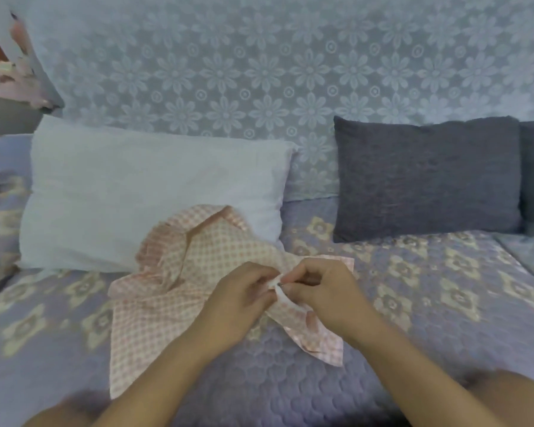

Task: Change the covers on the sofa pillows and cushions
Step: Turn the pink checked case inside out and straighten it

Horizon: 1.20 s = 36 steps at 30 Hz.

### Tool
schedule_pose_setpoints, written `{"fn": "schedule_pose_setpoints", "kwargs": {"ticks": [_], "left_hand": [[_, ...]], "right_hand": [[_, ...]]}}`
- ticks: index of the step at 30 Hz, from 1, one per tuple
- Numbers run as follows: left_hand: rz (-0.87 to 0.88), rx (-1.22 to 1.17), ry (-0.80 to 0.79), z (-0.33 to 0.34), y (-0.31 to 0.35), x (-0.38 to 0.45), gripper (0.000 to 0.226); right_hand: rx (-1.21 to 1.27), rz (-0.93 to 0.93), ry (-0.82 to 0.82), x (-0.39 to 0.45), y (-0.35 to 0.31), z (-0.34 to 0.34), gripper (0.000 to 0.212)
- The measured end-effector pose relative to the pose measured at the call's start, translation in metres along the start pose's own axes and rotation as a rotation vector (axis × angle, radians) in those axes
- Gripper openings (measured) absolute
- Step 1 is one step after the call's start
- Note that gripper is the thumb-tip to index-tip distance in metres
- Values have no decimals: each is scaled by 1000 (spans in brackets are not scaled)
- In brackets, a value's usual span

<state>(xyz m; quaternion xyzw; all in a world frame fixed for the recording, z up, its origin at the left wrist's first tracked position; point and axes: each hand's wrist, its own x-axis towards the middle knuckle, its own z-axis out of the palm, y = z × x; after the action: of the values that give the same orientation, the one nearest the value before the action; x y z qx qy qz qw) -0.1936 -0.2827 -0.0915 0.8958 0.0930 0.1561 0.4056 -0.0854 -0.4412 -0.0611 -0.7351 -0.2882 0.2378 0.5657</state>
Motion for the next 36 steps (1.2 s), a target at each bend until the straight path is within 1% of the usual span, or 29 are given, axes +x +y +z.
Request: {"fn": "schedule_pose_setpoints", "kwargs": {"ticks": [2,4,6,9,11,13,15,16,18,20,21,23,26,28,29,30,32,33,34,35,36], "left_hand": [[-22,11,25,-2,1,0,18],[12,93,60,-3,3,1,18],[112,246,94,-5,9,0,25],[298,492,220,-17,24,3,22],[408,629,228,-29,42,7,7],[512,729,209,-43,63,9,20],[547,794,202,-61,80,8,20],[526,822,214,-71,83,6,21],[447,854,300,-94,77,5,24],[340,854,392,-116,56,8,12],[265,848,416,-124,44,8,12],[166,826,405,-126,19,6,18],[61,759,404,-104,-5,1,22],[-14,653,439,-90,-11,3,24],[-33,594,442,-84,-11,4,22],[-35,537,428,-78,-12,6,17],[13,453,373,-59,-12,8,6],[21,427,321,-46,-13,10,13],[10,411,225,-31,-18,12,27],[-23,433,88,-14,-23,12,44],[-72,496,-56,4,-31,11,60]], "right_hand": [[26,36,68,-6,-5,8,16],[32,72,144,-10,-10,15,16],[13,122,214,-13,-14,20,16],[13,162,328,-15,-24,22,14],[-5,137,374,-14,-32,24,12],[-20,117,397,-11,-39,23,12],[-30,136,416,-6,-36,18,13],[-41,156,423,-3,-31,13,14],[-105,220,439,2,-17,1,12],[-196,297,465,5,0,-14,8],[-235,328,479,5,9,-22,7],[-281,353,494,4,21,-37,7],[-309,313,522,1,25,-55,10],[-278,209,600,-5,17,-67,15],[-256,119,661,-9,12,-73,19],[-239,20,736,-13,6,-80,21],[-199,-164,892,-21,-5,-94,18],[-180,-214,963,-22,-6,-103,15],[-189,-220,1015,-19,-2,-113,12],[-239,-163,1026,-14,9,-125,12],[-318,-28,982,-5,28,-138,19]]}}
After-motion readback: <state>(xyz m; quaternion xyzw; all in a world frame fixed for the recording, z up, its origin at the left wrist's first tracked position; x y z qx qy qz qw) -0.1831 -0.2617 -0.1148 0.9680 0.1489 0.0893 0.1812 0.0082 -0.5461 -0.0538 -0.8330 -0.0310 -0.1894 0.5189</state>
